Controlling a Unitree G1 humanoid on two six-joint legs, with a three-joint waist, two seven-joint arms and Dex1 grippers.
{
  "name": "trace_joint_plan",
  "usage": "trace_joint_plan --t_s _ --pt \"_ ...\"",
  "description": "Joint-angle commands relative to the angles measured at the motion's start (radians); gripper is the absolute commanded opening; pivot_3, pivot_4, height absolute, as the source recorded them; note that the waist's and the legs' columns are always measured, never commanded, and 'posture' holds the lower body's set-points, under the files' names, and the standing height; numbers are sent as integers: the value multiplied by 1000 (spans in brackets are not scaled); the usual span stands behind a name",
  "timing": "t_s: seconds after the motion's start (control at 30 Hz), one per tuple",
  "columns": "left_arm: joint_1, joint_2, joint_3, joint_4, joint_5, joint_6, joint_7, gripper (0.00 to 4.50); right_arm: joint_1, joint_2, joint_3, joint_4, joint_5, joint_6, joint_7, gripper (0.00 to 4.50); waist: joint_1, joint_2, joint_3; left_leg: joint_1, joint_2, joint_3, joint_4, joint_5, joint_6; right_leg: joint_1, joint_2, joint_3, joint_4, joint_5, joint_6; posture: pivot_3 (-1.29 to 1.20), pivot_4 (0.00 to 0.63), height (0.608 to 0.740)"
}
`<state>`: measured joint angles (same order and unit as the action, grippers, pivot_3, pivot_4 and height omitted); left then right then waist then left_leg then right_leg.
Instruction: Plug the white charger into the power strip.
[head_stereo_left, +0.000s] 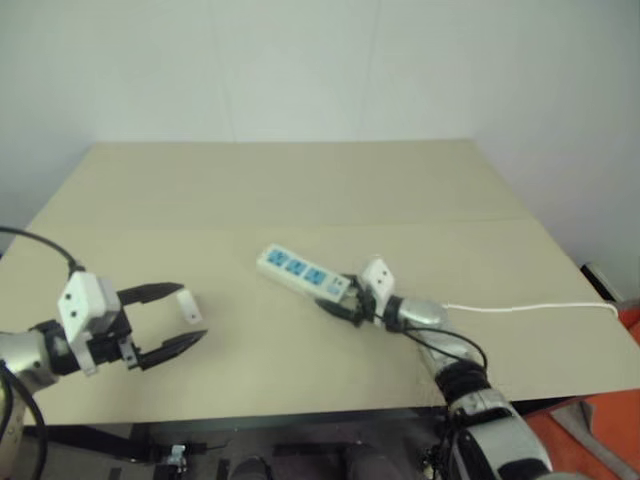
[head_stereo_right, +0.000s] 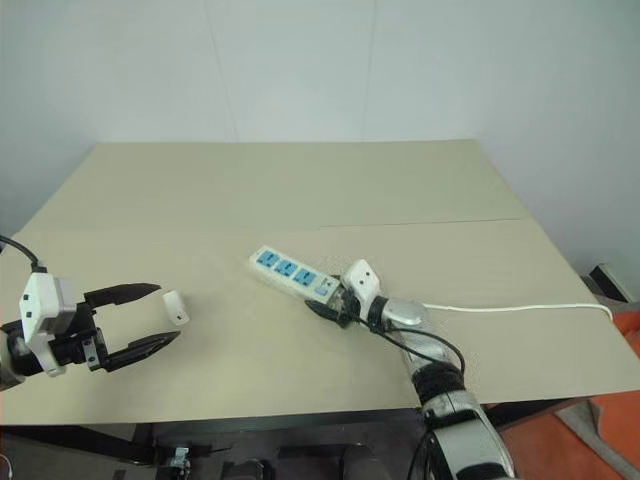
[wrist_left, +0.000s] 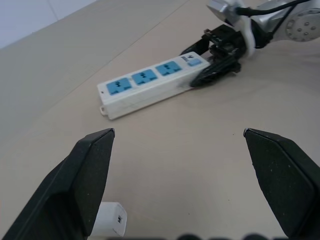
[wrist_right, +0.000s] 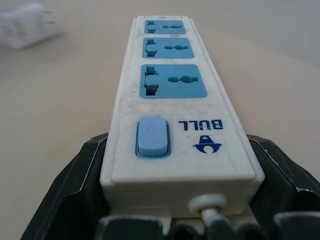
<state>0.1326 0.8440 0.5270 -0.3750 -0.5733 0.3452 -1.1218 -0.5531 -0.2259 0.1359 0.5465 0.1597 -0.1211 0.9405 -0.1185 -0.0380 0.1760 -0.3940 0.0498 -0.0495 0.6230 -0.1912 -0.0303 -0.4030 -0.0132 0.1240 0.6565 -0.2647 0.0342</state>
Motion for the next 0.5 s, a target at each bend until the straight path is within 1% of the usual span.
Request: trace_joint_plan --t_s 0.03,0.13,0.2,0.33,0.4,0.43,0.5 --pt "-12 21 0 0 -3 -18 -4 4500 44 -53 20 -157 75 23 162 3407 2 0 0 -1 0 0 0 0 0 -1 0 0 0 0 0 0 150 740" --pt "-18 21 -7 5 -2 -19 -4 4500 77 -99 41 -207 92 41 258 3407 1 0 0 -1 0 0 0 0 0 -1 0 0 0 0 0 0 150 740" --pt "-18 20 -9 9 0 -21 -6 4500 94 -130 71 -218 77 22 314 3407 1 0 0 0 0 0 0 0 0 -1 0 0 0 0 0 0 150 740" --pt "-19 20 -10 14 0 -24 -7 4500 96 -130 107 -187 48 -21 344 3407 -1 0 0 2 0 0 0 0 0 0 0 0 1 0 1 0 150 740" --pt "-16 19 -10 5 -1 -22 -4 4500 81 -103 113 -144 32 -41 322 4145 -2 0 0 3 0 0 0 0 0 0 1 0 1 0 0 0 150 740" --pt "-16 19 -11 3 -1 -21 -3 4500 72 -94 114 -128 29 -43 322 4412 -3 0 0 3 0 0 0 0 0 0 1 0 1 0 0 0 150 740" --pt "-14 20 -11 -4 -4 -19 -3 4500 62 -81 110 -110 26 -51 319 4464 -4 0 0 3 1 0 0 0 0 1 1 1 2 0 0 0 150 740"
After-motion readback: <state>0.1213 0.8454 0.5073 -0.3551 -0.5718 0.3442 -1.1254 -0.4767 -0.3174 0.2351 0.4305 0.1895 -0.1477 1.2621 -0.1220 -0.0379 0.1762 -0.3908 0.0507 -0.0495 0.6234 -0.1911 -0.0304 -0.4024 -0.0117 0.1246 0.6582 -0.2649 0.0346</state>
